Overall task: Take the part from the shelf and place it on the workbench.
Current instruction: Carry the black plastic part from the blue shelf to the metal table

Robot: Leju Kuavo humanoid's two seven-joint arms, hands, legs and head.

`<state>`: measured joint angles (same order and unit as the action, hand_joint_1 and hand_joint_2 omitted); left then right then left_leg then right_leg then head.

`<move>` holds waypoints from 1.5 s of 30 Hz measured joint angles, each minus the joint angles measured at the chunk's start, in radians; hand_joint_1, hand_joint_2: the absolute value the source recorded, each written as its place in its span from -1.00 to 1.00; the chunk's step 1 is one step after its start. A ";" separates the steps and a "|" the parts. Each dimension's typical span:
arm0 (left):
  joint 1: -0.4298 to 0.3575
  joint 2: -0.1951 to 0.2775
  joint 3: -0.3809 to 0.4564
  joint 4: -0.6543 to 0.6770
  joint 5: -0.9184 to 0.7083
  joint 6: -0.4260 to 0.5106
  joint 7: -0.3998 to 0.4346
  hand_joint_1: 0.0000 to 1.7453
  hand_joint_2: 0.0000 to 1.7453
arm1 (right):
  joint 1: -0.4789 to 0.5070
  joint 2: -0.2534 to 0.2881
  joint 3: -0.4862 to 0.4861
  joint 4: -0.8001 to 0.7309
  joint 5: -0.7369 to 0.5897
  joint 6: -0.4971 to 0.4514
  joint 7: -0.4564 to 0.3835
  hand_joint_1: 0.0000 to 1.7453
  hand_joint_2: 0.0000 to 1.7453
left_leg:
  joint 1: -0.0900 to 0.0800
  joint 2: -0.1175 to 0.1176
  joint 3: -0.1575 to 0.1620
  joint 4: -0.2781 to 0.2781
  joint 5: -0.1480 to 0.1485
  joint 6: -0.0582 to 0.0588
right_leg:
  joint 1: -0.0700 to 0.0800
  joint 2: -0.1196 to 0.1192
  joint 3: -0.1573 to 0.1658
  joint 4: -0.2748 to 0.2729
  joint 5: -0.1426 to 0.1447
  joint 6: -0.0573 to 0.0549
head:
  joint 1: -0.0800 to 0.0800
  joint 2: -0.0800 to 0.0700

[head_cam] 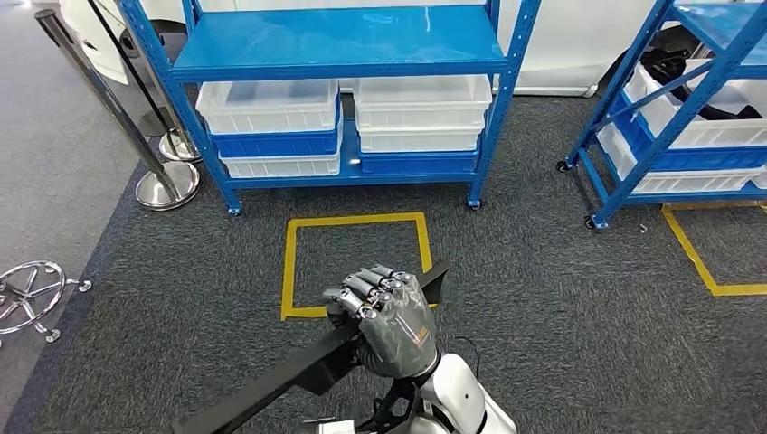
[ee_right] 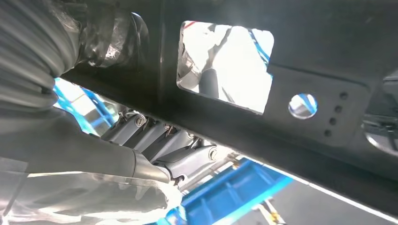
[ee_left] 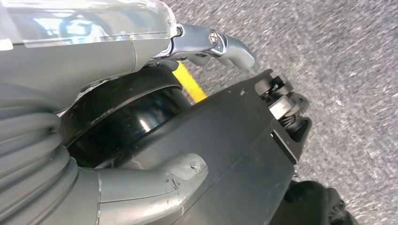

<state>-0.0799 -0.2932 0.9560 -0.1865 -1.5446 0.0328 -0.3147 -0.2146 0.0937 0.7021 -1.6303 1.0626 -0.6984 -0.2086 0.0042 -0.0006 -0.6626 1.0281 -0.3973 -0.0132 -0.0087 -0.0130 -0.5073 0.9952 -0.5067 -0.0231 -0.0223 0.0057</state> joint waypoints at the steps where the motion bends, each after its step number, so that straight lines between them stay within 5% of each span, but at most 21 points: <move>1: 0.000 0.001 0.000 0.000 0.002 0.002 -0.003 -1.00 1.00 | -0.002 -0.002 0.006 0.003 -0.011 0.000 0.008 1.00 1.00 | 0.001 -0.002 -0.011 0.039 -0.051 -0.004 | -0.002 -0.003 -0.016 -0.002 0.015 -0.006 | 0.000 0.000; 3: -0.001 0.001 0.000 0.000 0.006 0.006 -0.006 -1.00 1.00 | -0.004 -0.006 0.015 0.005 -0.022 0.000 0.018 1.00 1.00 | 0.000 -0.003 -0.027 0.161 -0.159 -0.011 | 0.002 -0.004 -0.050 0.000 0.043 -0.014 | 0.000 0.000; 4: -0.001 0.001 0.000 0.000 0.007 0.009 -0.006 -1.00 1.00 | -0.004 -0.008 0.018 0.006 -0.025 0.000 0.019 1.00 1.00 | 0.000 -0.002 -0.027 0.221 -0.184 -0.013 | 0.004 -0.004 -0.068 0.002 0.056 -0.014 | 0.000 0.000; 6: 0.001 0.001 0.000 0.000 0.009 0.012 -0.006 -1.00 1.00 | -0.004 -0.012 0.023 0.008 -0.031 0.000 0.020 1.00 1.00 | 0.000 -0.002 0.005 0.266 -0.158 -0.012 | 0.008 -0.005 -0.106 0.010 0.081 -0.013 | 0.000 0.000; 8: 0.006 0.001 0.000 0.000 0.008 0.012 -0.006 -1.00 1.00 | -0.008 -0.018 0.031 0.009 -0.038 0.000 0.019 1.00 1.00 | 0.000 -0.002 0.094 0.178 -0.115 -0.005 | 0.010 -0.004 -0.145 0.023 0.103 -0.010 | 0.000 0.000; 10: 0.012 0.001 0.000 0.000 0.006 0.010 -0.006 -1.00 1.00 | -0.015 -0.025 0.040 0.010 -0.039 0.000 0.019 1.00 1.00 | -0.003 -0.002 0.201 0.024 -0.136 0.006 | 0.013 -0.002 -0.170 0.034 0.124 -0.004 | 0.000 0.000; 12: 0.018 0.001 0.000 0.000 0.006 0.007 -0.007 -1.00 1.00 | -0.021 -0.031 0.047 0.010 -0.035 0.000 0.020 1.00 1.00 | -0.009 -0.003 0.241 -0.057 -0.161 0.018 | 0.014 -0.003 -0.177 0.032 0.147 0.006 | 0.000 0.000; 14: 0.022 -0.001 0.000 0.000 0.006 0.004 -0.007 -1.00 1.00 | -0.027 -0.038 0.052 0.010 -0.025 0.001 0.021 1.00 1.00 | -0.005 0.000 0.226 -0.065 -0.140 0.033 | 0.012 -0.001 -0.183 0.029 0.153 0.018 | 0.000 0.000; 15: 0.023 -0.001 0.000 0.001 0.006 0.002 -0.007 -1.00 1.00 | -0.030 -0.042 0.055 0.010 -0.019 0.001 0.022 1.00 1.00 | -0.003 0.002 0.215 -0.067 -0.125 0.042 | 0.011 0.002 -0.189 0.042 0.128 0.023 | 0.001 0.000; 19: 0.019 -0.002 0.000 0.001 0.007 0.001 -0.008 -1.00 1.00 | -0.034 -0.059 0.062 0.010 -0.002 0.001 0.027 1.00 1.00 | 0.000 0.007 0.148 -0.066 -0.066 0.056 | -0.002 0.008 -0.230 0.257 -0.056 0.043 | 0.001 0.000; 21: 0.017 -0.002 0.000 0.000 0.008 0.001 -0.009 -1.00 1.00 | -0.036 -0.065 0.064 0.011 0.000 0.001 0.029 1.00 1.00 | 0.001 0.007 0.109 -0.057 -0.040 0.050 | -0.010 0.008 -0.212 0.318 -0.036 0.051 | 0.001 0.000; 23: 0.012 -0.002 0.000 0.000 0.009 0.001 -0.010 -1.00 1.00 | -0.038 -0.070 0.066 0.010 0.002 0.001 0.030 1.00 1.00 | 0.003 0.007 0.073 -0.044 -0.024 0.042 | -0.017 0.008 -0.128 0.245 0.014 0.056 | 0.001 0.000; 26: 0.007 -0.002 0.000 -0.001 0.009 0.000 -0.023 -1.00 1.00 | -0.047 -0.073 0.070 0.009 0.010 0.001 0.030 1.00 1.00 | 0.001 0.003 0.042 -0.023 -0.007 0.023 | -0.016 0.009 0.023 0.038 -0.028 0.049 | 0.001 0.000; 29: 0.007 0.000 0.000 -0.001 0.009 0.000 -0.036 -1.00 1.00 | -0.050 -0.078 0.078 0.007 0.013 0.006 0.030 1.00 1.00 | 0.003 0.002 0.035 -0.020 0.006 0.002 | -0.011 0.007 0.033 0.001 -0.037 0.025 | 0.000 0.000; 31: 0.007 0.003 0.000 -0.001 0.007 0.000 -0.041 -1.00 1.00 | -0.052 -0.082 0.085 0.007 0.008 0.010 0.030 1.00 1.00 | 0.006 0.000 0.015 0.026 -0.042 -0.007 | -0.012 0.003 0.019 -0.001 -0.019 0.006 | 0.000 0.000; 33: 0.006 0.005 0.000 -0.001 0.004 0.000 -0.046 -1.00 1.00 | -0.053 -0.085 0.091 0.007 0.005 0.011 0.030 1.00 1.00 | 0.006 -0.001 -0.023 0.147 -0.132 -0.013 | -0.008 0.001 -0.001 0.000 -0.003 -0.005 | 0.000 0.000; 35: 0.004 0.006 0.000 -0.001 0.001 0.000 -0.049 -1.00 1.00 | -0.054 -0.090 0.095 0.007 0.026 0.011 0.034 1.00 1.00 | 0.005 -0.002 -0.042 0.254 -0.179 -0.014 | -0.001 0.000 -0.021 0.003 0.011 -0.008 | 0.000 0.000; 37: 0.005 0.006 -0.001 -0.001 -0.003 0.000 -0.049 -1.00 1.00 | -0.054 -0.095 0.097 0.006 0.078 0.009 0.045 1.00 1.00 | 0.005 0.000 0.007 0.223 -0.153 -0.008 | 0.005 -0.003 -0.036 0.008 0.019 -0.008 | 0.000 0.000; 40: 0.015 0.007 -0.007 -0.001 -0.008 -0.002 -0.045 -1.00 1.00 | -0.053 -0.100 0.097 0.000 0.146 0.006 0.061 1.00 1.00 | -0.005 0.039 0.136 0.024 -0.103 0.013 | 0.013 -0.013 -0.046 0.017 0.024 -0.004 | 0.000 0.000; 42: 0.019 0.007 -0.011 -0.001 -0.009 -0.003 -0.045 -1.00 1.00 | -0.053 -0.103 0.097 -0.005 0.161 0.005 0.065 1.00 1.00 | -0.013 0.053 0.155 -0.027 -0.104 0.025 | 0.016 -0.026 -0.051 0.019 0.029 0.004 | 0.000 0.000; 45: 0.021 0.004 -0.016 -0.001 -0.011 -0.002 -0.047 -1.00 1.00 | -0.053 -0.106 0.097 -0.012 0.172 0.004 0.068 1.00 1.00 | -0.007 0.030 0.147 -0.044 -0.086 0.045 | 0.015 -0.036 -0.059 0.033 0.022 0.020 | 0.000 0.000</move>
<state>-0.0593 -0.2891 0.9400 -0.1873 -1.5557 0.0304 -0.3621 -0.2677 -0.0122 0.7988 -1.6427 1.2342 -0.6948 -0.1411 -0.0025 0.0290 -0.5160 0.9837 -0.4837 0.0319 0.0068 -0.0491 -0.5668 1.0282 -0.4844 -0.0032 -0.0220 0.0057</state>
